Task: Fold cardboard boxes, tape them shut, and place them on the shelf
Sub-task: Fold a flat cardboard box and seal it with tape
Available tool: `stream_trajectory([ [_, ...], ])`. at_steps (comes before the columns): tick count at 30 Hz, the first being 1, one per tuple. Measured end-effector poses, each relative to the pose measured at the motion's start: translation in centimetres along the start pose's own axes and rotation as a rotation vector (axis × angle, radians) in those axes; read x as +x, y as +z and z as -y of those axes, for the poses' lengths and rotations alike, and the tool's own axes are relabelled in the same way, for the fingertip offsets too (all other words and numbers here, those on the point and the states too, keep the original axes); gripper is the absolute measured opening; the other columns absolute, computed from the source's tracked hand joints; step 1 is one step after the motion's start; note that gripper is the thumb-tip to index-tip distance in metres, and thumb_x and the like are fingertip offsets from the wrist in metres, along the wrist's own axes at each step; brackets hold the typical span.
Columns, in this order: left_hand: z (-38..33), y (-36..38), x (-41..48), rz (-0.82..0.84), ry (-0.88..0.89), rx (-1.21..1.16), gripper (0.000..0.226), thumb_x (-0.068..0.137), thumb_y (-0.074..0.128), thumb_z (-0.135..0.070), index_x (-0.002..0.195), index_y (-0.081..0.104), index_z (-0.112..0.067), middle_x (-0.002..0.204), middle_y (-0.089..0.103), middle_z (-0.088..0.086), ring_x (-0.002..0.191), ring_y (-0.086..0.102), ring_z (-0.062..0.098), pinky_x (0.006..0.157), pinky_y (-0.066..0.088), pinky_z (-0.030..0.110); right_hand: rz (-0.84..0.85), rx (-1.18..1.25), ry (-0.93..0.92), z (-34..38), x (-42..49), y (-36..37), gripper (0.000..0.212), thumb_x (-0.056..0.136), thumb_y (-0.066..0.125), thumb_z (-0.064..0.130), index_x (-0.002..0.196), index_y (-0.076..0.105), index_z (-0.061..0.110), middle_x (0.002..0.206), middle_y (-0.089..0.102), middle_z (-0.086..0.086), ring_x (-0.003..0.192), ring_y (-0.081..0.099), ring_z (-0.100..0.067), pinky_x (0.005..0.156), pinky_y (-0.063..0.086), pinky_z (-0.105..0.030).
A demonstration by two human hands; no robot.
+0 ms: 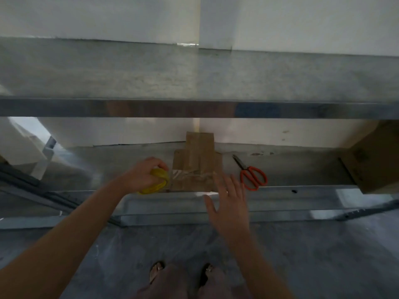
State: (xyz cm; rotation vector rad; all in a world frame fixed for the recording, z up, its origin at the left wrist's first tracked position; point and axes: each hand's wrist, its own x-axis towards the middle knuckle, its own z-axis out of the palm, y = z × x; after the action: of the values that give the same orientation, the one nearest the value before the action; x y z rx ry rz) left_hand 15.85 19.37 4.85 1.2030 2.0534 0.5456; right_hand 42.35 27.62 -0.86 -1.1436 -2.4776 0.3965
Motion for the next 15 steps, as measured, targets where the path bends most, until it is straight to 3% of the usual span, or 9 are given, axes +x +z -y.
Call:
stream_trajectory([
  [3,0.3,-0.5,0.5,0.021,0.045,0.008,0.034,0.081,0.070,-0.007,0.109,0.059,-0.023,0.109,0.051,-0.002,0.094,0.049,0.009,0.064,0.035,0.006,-0.047,-0.027,0.007,3.9,1.3,1.3,0.061,0.094,0.038,0.055,0.148,0.040,0.026,0.153,0.039,-0.005,0.144,0.030,-0.030,0.116,0.028,-0.053],
  [9,1.6,-1.0,1.1,0.111,0.109,0.020,0.035,0.079,0.072,-0.011,0.109,0.060,-0.026,0.111,0.052,-0.002,0.105,0.050,0.015,0.080,0.038,0.023,-0.030,0.079,0.315,8.2,3.8,4.8,0.062,0.091,0.041,0.063,0.142,0.049,0.028,0.151,0.039,-0.012,0.145,0.022,-0.035,0.118,0.025,-0.049],
  [15,2.9,-1.1,1.2,0.178,0.153,0.000,0.032,0.063,0.066,-0.042,0.090,0.051,-0.051,0.107,0.052,-0.008,0.104,0.053,0.015,0.092,0.046,0.031,-0.167,0.072,0.402,8.9,4.3,7.3,0.055,0.086,0.061,0.058,0.130,0.063,0.027,0.146,0.043,-0.014,0.143,0.023,-0.036,0.114,0.030,-0.047],
])
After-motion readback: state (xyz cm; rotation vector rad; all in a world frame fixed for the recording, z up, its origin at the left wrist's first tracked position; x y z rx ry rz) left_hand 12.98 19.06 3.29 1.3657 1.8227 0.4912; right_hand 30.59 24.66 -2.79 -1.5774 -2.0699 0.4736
